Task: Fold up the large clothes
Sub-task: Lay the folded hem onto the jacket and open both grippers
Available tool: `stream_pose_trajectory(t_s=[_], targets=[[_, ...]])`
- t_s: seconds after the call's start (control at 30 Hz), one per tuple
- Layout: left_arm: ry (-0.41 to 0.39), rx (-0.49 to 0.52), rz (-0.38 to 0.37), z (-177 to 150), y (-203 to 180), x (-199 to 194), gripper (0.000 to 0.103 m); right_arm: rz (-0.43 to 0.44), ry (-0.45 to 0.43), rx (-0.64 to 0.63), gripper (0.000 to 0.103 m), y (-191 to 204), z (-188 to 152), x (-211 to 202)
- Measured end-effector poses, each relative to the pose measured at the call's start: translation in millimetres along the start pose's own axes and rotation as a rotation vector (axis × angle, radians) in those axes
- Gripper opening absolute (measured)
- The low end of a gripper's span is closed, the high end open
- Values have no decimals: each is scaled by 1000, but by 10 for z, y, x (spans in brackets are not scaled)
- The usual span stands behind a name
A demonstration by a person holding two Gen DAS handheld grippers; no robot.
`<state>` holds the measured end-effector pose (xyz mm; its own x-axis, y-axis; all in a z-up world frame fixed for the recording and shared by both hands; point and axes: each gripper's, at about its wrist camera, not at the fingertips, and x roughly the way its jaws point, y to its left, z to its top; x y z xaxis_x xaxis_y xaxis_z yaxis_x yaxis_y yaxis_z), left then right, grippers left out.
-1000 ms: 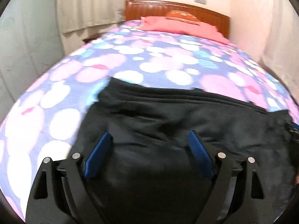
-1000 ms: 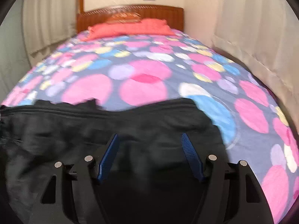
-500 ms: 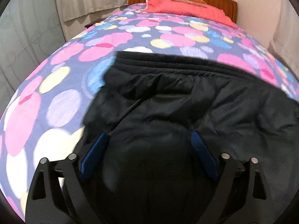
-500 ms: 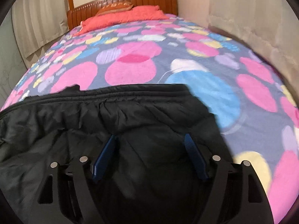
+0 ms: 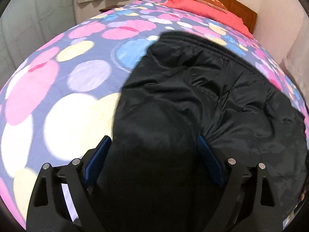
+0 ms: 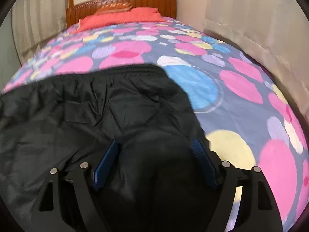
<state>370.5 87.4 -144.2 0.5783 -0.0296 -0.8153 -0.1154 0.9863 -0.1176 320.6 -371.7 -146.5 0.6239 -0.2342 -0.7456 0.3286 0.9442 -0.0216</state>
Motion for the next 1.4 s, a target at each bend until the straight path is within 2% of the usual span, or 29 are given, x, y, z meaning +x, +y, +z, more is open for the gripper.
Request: stream_pose_trajectory(t_s=[0.1,0.23,0.33,0.4,0.47,0.53,0.67,0.73,0.83,0.87,0.9,0.93,0.97,1.03,1.13,1.27,1.4], targets=[[-39,-54,6,-152,135,-300,89,23,-25,62,79,-192,-118,-298],[-65,-141,20,-460,347,-569,90,23,-8,149,79,-483,-433,-563],[-46,-251,-7,-735,500,-674,91,51,17,213,79,-633,-679,-645],[-32,-340,-53,-887,584,-679,92,81,36,257,79,-692,-803,-644],[-18,-380,-77,-976,619,-629,94,125,62,318,80,-736,-916,-584],[-39,-374,-67,-981,558,-621,98,160,72,369,80,-729,-959,-528],[-18,-387,-140,-894,431,-505,99,166,72,403,87,-625,-936,-464],[-19,-375,-126,-845,360,-448,99,147,75,403,87,-576,-916,-471],[-32,-386,-114,-852,378,-413,99,163,92,445,87,-589,-984,-506],[-42,-384,-106,-857,369,-417,97,163,88,455,86,-586,-1002,-512],[-48,-375,-99,-856,356,-417,88,151,79,452,85,-560,-1003,-514],[-63,-349,-97,-842,327,-420,77,146,70,445,76,-536,-995,-513],[-73,-325,-106,-834,300,-430,70,142,58,443,64,-510,-984,-512],[-66,-313,-130,-802,272,-410,55,151,54,457,55,-481,-952,-485],[-54,-348,-161,-802,294,-412,45,160,34,471,43,-478,-938,-478],[-69,-326,-154,-806,238,-478,33,194,12,481,28,-514,-954,-559],[-75,-314,-161,-819,233,-553,27,202,-2,473,24,-502,-955,-638]])
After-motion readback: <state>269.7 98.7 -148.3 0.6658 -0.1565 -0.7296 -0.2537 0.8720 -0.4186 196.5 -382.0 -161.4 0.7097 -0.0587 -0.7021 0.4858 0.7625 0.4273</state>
